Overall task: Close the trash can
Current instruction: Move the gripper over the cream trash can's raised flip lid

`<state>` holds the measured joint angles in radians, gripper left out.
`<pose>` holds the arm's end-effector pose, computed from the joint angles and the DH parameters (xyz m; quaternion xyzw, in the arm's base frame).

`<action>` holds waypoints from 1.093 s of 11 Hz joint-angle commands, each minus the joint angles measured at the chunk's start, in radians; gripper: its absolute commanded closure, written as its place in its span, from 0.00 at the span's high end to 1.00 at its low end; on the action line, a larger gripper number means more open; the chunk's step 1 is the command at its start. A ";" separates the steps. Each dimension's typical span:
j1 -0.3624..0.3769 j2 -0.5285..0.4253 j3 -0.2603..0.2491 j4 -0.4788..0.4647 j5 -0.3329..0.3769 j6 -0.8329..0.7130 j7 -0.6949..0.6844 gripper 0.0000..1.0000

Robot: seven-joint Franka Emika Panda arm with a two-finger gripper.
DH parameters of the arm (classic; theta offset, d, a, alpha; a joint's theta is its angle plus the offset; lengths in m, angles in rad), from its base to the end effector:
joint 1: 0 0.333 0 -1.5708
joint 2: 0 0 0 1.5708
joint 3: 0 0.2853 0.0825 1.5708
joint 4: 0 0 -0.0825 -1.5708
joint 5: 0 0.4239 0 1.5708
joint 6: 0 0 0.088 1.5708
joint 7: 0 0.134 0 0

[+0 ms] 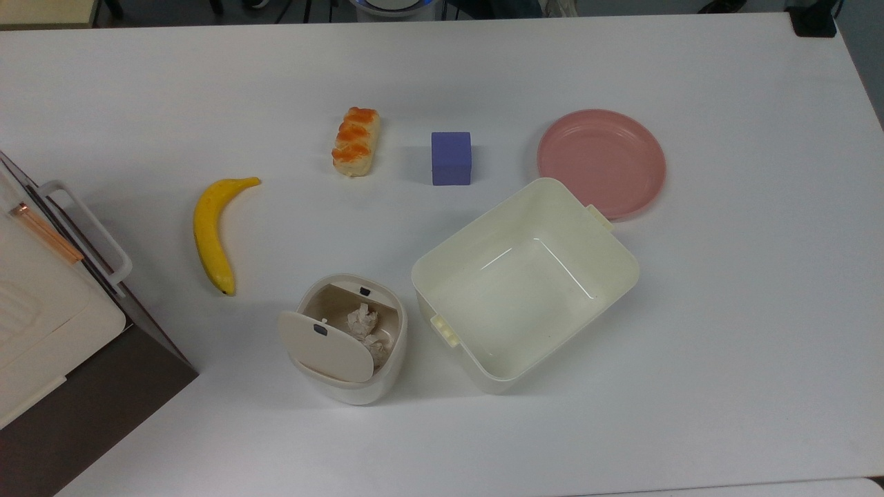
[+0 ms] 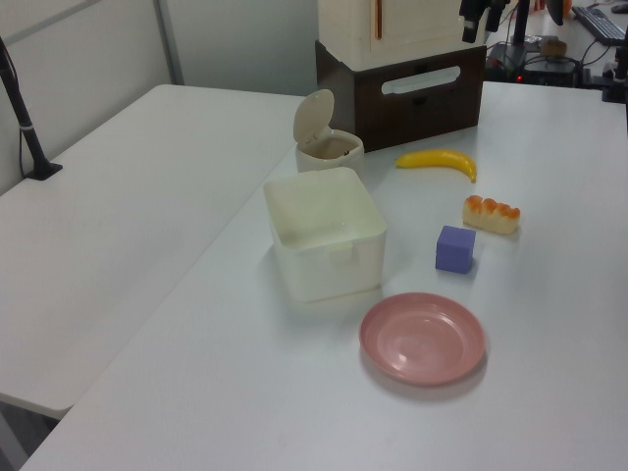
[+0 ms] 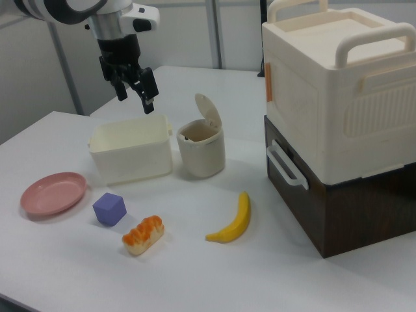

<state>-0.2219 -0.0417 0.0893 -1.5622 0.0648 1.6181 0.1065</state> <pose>0.5865 -0.0688 0.6006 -0.9912 0.1190 -0.0491 0.0299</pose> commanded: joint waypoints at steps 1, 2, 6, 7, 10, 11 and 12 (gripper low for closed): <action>0.015 -0.012 -0.010 -0.012 0.007 -0.012 0.022 1.00; 0.012 -0.012 -0.010 -0.010 0.007 -0.010 0.022 1.00; 0.012 -0.006 -0.010 -0.012 0.009 0.022 0.021 1.00; 0.012 -0.006 -0.010 -0.012 0.009 0.014 0.021 1.00; 0.013 -0.007 -0.010 -0.010 0.007 0.005 0.021 1.00; 0.016 -0.007 -0.008 -0.010 0.006 0.003 0.024 1.00; 0.019 -0.007 -0.006 -0.010 0.001 0.003 0.025 1.00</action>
<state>-0.2218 -0.0400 0.0893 -1.5622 0.0648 1.6188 0.1065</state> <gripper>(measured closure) 0.000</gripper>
